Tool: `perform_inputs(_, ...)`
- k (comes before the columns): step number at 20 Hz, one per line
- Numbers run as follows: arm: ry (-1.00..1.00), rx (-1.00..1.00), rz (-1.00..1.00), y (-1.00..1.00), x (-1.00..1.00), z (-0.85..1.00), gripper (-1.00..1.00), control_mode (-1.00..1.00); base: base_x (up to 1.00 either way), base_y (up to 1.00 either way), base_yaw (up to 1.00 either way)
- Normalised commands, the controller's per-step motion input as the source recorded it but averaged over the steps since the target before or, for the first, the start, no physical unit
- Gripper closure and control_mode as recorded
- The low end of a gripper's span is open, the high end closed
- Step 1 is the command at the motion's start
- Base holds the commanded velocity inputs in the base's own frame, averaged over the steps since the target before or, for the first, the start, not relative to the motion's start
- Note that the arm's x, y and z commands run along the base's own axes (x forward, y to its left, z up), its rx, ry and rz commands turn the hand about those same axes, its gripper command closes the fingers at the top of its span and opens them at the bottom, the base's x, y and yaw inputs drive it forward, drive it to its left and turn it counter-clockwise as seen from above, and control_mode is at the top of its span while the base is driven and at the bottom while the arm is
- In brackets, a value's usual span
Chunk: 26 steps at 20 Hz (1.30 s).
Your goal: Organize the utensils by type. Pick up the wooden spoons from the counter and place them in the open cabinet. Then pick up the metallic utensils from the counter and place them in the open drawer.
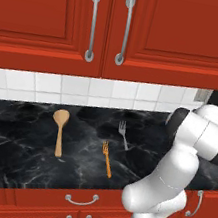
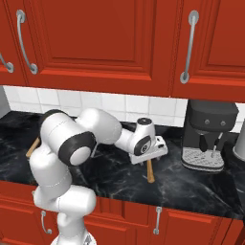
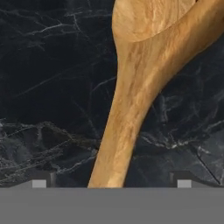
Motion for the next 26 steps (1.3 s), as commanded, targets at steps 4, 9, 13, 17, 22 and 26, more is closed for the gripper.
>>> perform_inputs(4,0.03,0.02,0.01,-0.03,0.24,-0.22,-1.0,-1.0,0.0,0.0,0.0)
perform_inputs(9,0.02,0.01,0.01,-0.01,0.16,-0.23,-1.0,-1.0,0.0,0.0,0.0)
perform_inputs(13,0.03,0.02,0.01,0.0,0.01,-0.34,-1.0,-1.0,0.0,0.0,0.0)
perform_inputs(17,0.05,0.03,0.02,0.0,-0.03,-0.42,1.0,-1.0,0.0,0.0,0.0)
perform_inputs(22,0.07,0.01,0.0,-0.01,-0.23,-0.36,1.0,-1.0,0.0,0.0,0.0)
perform_inputs(26,0.04,0.04,0.02,0.0,-0.37,-0.14,1.0,-1.0,0.0,0.0,0.0)
